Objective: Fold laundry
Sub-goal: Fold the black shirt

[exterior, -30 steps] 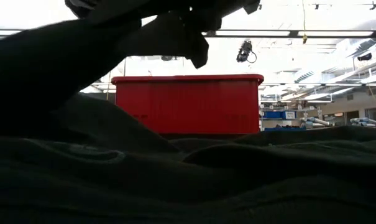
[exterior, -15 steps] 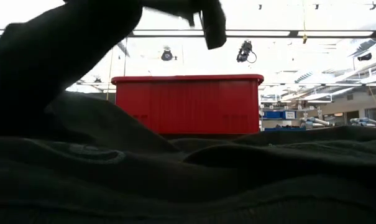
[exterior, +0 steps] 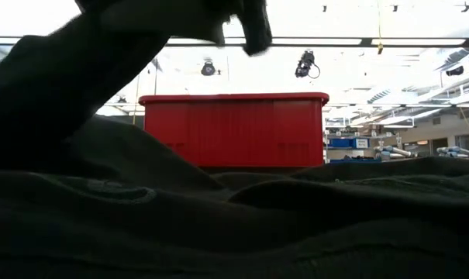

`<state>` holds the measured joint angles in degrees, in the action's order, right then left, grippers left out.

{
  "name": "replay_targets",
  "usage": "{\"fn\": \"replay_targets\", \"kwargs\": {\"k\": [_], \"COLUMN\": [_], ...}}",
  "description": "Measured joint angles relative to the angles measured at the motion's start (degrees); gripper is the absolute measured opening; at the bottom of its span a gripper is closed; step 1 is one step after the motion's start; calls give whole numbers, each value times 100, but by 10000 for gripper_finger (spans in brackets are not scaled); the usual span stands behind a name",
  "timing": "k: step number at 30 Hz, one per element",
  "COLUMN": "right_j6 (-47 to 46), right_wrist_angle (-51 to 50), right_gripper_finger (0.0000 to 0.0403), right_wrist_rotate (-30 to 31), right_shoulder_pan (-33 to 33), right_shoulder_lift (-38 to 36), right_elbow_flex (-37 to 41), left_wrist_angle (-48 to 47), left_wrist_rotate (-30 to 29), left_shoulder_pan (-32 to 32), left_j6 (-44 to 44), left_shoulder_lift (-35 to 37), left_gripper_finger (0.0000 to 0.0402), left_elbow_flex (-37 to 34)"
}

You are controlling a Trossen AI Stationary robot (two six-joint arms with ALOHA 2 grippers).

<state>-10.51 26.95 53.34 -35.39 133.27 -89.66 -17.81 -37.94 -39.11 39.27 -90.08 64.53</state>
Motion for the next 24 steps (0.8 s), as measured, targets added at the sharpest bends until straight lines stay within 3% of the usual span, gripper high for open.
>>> {"fn": "replay_targets", "kwargs": {"k": [4, 8, 14, 20, 24], "right_j6": [1690, 2614, 2756, 2924, 3776], "right_wrist_angle": [-343, -701, -1958, -2478, -2605], "right_gripper_finger": [197, 197, 196, 195, 182], "right_wrist_rotate": [74, 317, 179, 69, 88], "right_shoulder_pan": [-53, -80, -20, 26, -4], "right_shoulder_lift": [-7, -15, -42, -42, -42], "right_elbow_flex": [-292, -645, -1085, -1091, -1091], "left_wrist_angle": [-20, -3, 21, 45, 51], "left_wrist_rotate": [77, 174, 335, 501, 676], "left_shoulder_pan": [2, 4, 4, 15, 54], "left_j6": [46, 85, 379, 608, 902], "left_shoulder_lift": [0, 0, 0, 0, 0], "left_gripper_finger": [13, 13, 13, 13, 13], "left_elbow_flex": [0, 0, 0, 0, 0]}}
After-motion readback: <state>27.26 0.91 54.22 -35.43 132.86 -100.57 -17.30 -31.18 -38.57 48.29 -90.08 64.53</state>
